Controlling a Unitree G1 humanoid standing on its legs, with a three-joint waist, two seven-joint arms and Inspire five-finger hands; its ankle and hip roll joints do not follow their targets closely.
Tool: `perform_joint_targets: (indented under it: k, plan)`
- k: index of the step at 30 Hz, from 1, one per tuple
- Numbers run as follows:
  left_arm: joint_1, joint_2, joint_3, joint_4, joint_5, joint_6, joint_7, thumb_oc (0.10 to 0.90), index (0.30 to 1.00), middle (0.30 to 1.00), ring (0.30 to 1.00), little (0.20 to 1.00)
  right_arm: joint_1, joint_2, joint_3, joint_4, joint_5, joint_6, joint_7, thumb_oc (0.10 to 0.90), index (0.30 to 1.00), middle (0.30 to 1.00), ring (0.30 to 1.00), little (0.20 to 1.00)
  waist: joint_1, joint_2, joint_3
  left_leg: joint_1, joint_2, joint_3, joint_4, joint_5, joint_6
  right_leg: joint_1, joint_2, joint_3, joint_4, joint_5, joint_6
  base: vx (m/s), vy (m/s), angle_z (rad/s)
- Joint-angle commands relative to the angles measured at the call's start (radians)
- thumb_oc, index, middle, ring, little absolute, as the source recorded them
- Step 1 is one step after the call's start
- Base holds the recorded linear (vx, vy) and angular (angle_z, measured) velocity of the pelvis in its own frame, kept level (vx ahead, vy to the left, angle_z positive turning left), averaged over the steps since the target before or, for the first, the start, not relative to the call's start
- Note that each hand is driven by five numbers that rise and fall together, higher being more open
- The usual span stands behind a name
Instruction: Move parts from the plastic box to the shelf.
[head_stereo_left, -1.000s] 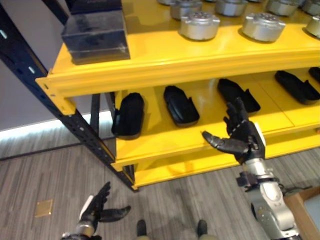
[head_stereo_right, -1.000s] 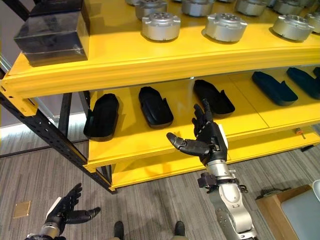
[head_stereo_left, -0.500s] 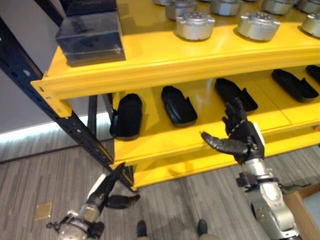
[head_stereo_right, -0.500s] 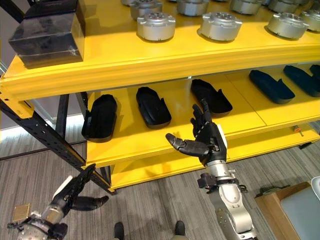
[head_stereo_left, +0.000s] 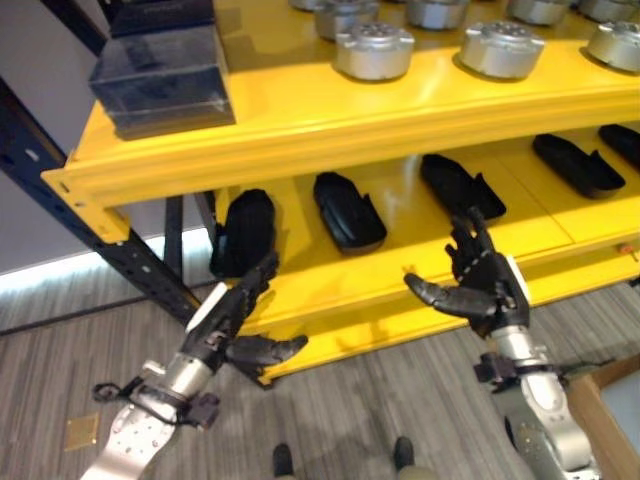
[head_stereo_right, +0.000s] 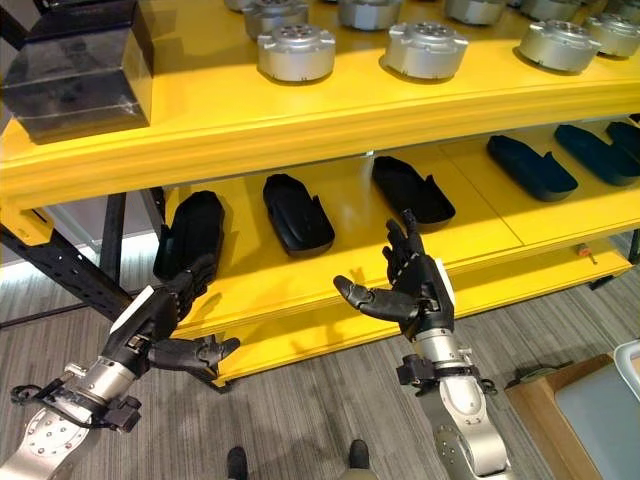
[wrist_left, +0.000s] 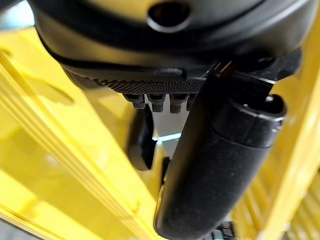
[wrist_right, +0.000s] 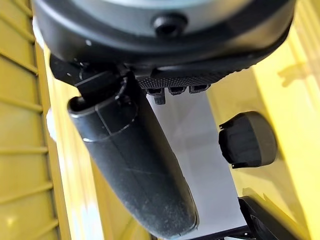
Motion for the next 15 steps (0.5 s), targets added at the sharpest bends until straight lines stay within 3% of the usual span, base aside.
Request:
perform_joint_targets:
  k: [1, 4, 9, 15]
  plan:
    - [-0.117, -0.013, 0.059, -0.044, -0.032, -0.129, 0.074, 0.900, 1.000, 1.000, 1.000, 1.000, -0.103, -0.028, -0.074, -0.113, 0.019, -0.137, 0.024, 0.900, 1.000, 1.000, 1.000, 1.000, -0.013, -0.010, -0.031, 0.073, -0.009, 0.032, -0.003, -0.054, 0.039, 0.039, 0.009, 0.014, 0.028, -0.030, -0.004, 0.01, -0.006, -0.15]
    - [-0.150, -0.027, 0.074, 0.051, 0.163, -0.120, 0.164, 0.900, 1.000, 1.000, 1.000, 1.000, -0.110, -0.032, -0.070, -0.102, 0.015, -0.131, 0.024, 0.900, 1.000, 1.000, 1.000, 1.000, -0.015, -0.013, -0.031, 0.075, -0.011, 0.032, -0.003, -0.055, 0.040, 0.040, 0.009, 0.013, 0.031, -0.034, -0.005, 0.01, -0.005, -0.05]
    - [-0.199, -0.083, 0.073, 0.202, 0.345, -0.090, 0.255, 0.900, 1.000, 1.000, 1.000, 1.000, -0.121, -0.031, -0.060, -0.090, 0.014, -0.126, 0.018, 0.900, 1.000, 1.000, 1.000, 1.000, -0.018, -0.016, -0.030, 0.077, -0.010, 0.038, -0.003, -0.056, 0.040, 0.040, 0.009, 0.014, 0.033, -0.035, -0.007, 0.00, 0.000, 0.00]
    - [-0.296, -0.138, 0.043, 0.343, 0.458, -0.061, 0.333, 0.900, 1.000, 1.000, 1.000, 1.000, -0.139, -0.023, -0.044, -0.077, 0.017, -0.130, 0.006, 0.900, 1.000, 1.000, 1.000, 1.000, -0.027, -0.022, -0.029, 0.078, -0.009, 0.046, -0.003, -0.056, 0.039, 0.038, 0.010, 0.019, 0.031, -0.035, -0.008, 0.00, 0.000, 0.00]
